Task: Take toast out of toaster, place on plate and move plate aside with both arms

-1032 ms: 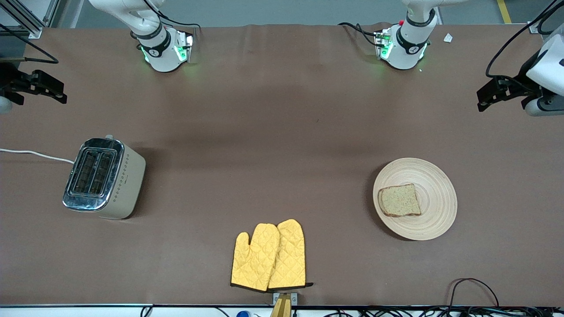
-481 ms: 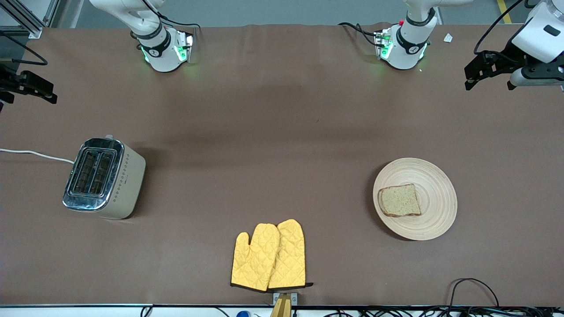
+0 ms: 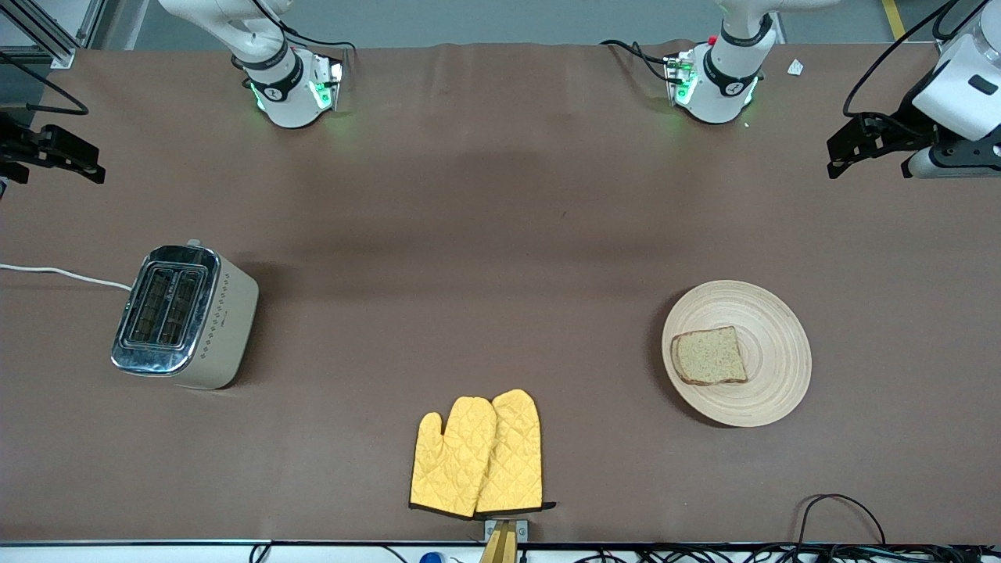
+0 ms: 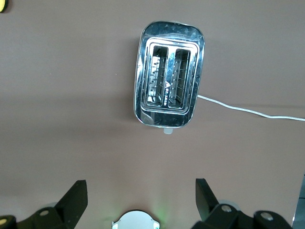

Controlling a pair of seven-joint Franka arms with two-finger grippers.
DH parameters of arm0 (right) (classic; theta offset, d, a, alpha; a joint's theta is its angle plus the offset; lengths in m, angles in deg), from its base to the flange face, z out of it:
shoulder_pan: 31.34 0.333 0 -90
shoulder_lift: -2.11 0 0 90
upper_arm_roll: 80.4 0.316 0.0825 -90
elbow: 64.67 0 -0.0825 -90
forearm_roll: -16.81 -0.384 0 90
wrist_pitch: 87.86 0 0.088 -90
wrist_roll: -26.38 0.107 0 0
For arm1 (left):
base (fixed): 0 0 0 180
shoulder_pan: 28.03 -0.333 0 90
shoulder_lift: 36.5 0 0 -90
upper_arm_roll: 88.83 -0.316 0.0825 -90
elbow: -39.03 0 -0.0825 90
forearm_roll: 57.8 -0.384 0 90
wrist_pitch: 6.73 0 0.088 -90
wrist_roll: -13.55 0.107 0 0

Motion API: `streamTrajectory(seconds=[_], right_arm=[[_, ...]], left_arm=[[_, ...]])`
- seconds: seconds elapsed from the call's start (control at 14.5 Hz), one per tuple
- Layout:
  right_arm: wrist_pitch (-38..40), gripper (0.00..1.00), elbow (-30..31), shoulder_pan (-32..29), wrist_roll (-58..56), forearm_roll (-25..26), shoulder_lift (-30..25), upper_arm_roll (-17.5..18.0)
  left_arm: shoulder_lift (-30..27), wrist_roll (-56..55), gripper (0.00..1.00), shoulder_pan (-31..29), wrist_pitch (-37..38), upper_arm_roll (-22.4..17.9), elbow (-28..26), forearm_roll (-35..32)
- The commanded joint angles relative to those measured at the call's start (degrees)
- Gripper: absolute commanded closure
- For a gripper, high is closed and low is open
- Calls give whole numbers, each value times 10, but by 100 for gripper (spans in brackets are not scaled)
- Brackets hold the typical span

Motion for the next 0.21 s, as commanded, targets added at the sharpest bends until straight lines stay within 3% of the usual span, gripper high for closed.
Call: streamTrajectory(seconds=[0.0, 0.14], right_arm=[[7, 0, -6, 7, 0, 4, 0, 3], [8, 0, -5, 7, 0, 2, 0, 4]], left_arm=[[8, 11, 0, 1, 6, -2, 16, 8], [9, 12, 0, 0, 11, -2, 16, 8]])
